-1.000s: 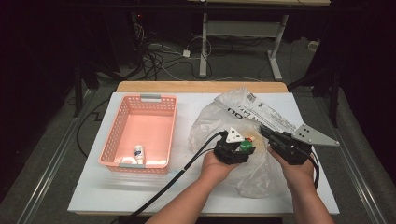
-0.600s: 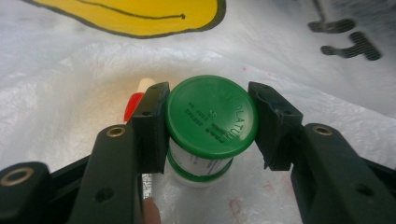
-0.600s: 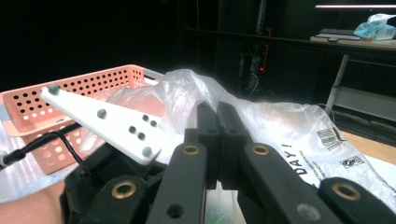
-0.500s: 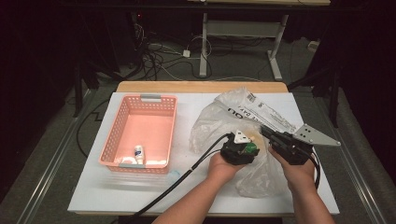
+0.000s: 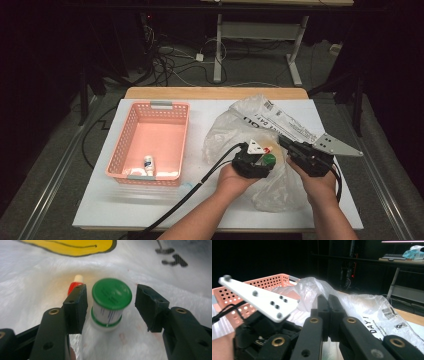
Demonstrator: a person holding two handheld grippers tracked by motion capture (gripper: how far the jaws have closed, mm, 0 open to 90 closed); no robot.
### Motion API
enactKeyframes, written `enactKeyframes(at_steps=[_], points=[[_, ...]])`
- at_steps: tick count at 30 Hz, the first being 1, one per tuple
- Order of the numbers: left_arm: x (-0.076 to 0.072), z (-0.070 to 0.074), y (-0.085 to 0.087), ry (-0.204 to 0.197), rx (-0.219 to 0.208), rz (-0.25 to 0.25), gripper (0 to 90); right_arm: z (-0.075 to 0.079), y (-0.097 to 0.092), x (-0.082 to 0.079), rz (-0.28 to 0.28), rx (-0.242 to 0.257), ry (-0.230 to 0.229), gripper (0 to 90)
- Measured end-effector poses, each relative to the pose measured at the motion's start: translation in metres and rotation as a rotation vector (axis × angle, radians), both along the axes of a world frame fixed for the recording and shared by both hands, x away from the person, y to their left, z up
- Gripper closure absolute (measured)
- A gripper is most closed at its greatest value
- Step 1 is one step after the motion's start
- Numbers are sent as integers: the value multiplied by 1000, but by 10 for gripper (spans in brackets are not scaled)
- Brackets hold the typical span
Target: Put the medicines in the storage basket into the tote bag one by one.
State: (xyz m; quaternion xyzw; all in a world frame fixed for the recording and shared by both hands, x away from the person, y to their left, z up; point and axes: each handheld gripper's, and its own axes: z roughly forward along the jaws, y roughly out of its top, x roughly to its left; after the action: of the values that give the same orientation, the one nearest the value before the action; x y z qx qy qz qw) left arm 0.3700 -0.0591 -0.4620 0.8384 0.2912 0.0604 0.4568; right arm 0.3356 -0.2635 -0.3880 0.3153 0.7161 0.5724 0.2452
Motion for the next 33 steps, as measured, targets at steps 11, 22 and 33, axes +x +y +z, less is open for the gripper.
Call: enactKeyframes(at_steps=[11, 22, 33], points=[[-24, -7, 37, 7, -64, -41, 354, -2, 0, 0, -6, -7, 7, 900], [-51, -12, 65, 31, -88, -54, 180, -2, -1, 0, -11, -9, 8, 900], [-63, 0, 95, 18, -41, -11, 0, -3, 1, 1, -11, -19, 9, 900]])
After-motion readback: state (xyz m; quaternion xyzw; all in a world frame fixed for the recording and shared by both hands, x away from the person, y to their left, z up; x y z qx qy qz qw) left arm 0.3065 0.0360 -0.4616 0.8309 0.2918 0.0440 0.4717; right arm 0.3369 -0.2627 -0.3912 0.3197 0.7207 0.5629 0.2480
